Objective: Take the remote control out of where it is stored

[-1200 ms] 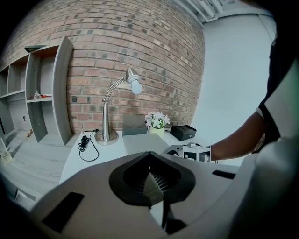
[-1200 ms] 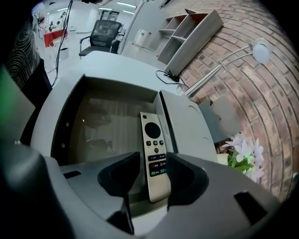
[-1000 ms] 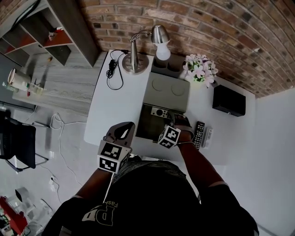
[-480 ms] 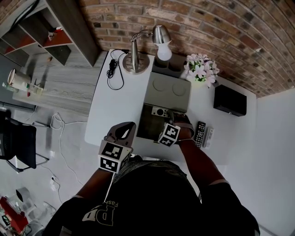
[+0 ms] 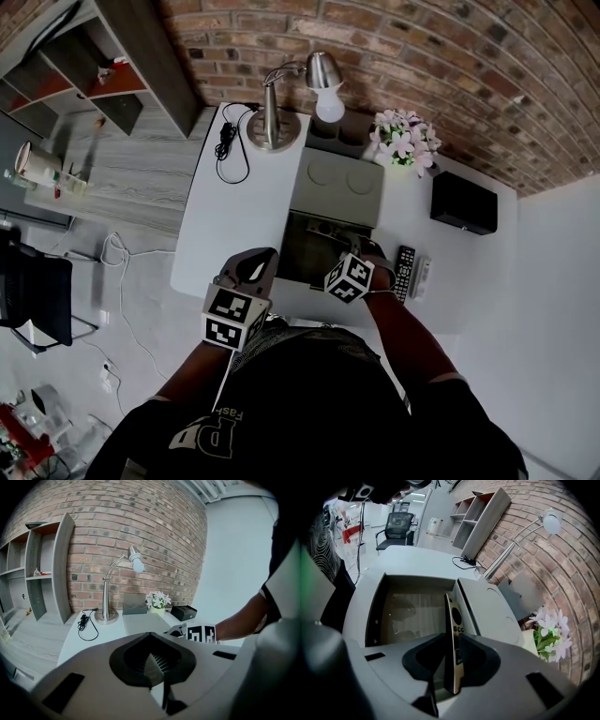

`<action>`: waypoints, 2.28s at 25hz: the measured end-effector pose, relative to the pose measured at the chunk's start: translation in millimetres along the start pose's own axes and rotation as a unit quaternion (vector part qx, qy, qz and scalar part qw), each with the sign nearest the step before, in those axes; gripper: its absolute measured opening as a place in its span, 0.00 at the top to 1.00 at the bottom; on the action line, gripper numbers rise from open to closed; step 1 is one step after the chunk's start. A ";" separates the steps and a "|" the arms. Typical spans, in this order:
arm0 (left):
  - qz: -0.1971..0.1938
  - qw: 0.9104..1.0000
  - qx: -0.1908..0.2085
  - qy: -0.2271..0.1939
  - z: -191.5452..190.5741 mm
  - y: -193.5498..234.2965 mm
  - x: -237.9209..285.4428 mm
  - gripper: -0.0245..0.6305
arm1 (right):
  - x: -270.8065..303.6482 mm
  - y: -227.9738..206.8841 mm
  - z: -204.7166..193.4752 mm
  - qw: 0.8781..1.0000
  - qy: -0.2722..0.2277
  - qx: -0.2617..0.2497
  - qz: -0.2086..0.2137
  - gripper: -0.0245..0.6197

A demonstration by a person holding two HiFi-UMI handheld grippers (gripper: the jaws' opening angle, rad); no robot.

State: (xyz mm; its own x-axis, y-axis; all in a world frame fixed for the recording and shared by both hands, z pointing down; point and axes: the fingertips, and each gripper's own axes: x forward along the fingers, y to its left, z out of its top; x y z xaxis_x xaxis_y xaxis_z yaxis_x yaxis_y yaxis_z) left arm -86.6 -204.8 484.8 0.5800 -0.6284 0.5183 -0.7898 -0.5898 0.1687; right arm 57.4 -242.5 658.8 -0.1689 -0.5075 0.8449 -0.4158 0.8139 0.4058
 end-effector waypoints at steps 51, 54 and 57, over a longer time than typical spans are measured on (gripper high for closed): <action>-0.047 0.998 0.049 -0.011 -0.1 -81.9 20.0 0.95 | -142.2 -24.1 -9.4 0.967 -0.144 0.201 -0.056 0.84; -0.059 0.997 0.057 -0.004 -4.1 -94.9 27.7 0.95 | -146.5 -23.5 -26.1 0.966 -0.138 0.212 -0.063 0.84; -0.075 0.995 0.067 0.004 -6.8 -109.9 33.9 0.95 | -150.4 -23.2 -46.6 0.963 -0.127 0.227 -0.071 0.84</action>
State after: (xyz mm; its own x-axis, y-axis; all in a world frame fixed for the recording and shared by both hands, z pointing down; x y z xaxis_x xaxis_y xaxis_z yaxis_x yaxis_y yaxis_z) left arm 18.5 -157.9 489.5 0.6870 -0.5256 0.5018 -0.6610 -0.7389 0.1311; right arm 134.1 -171.9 538.5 -0.2712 -0.7047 0.6556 -0.7895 0.5525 0.2674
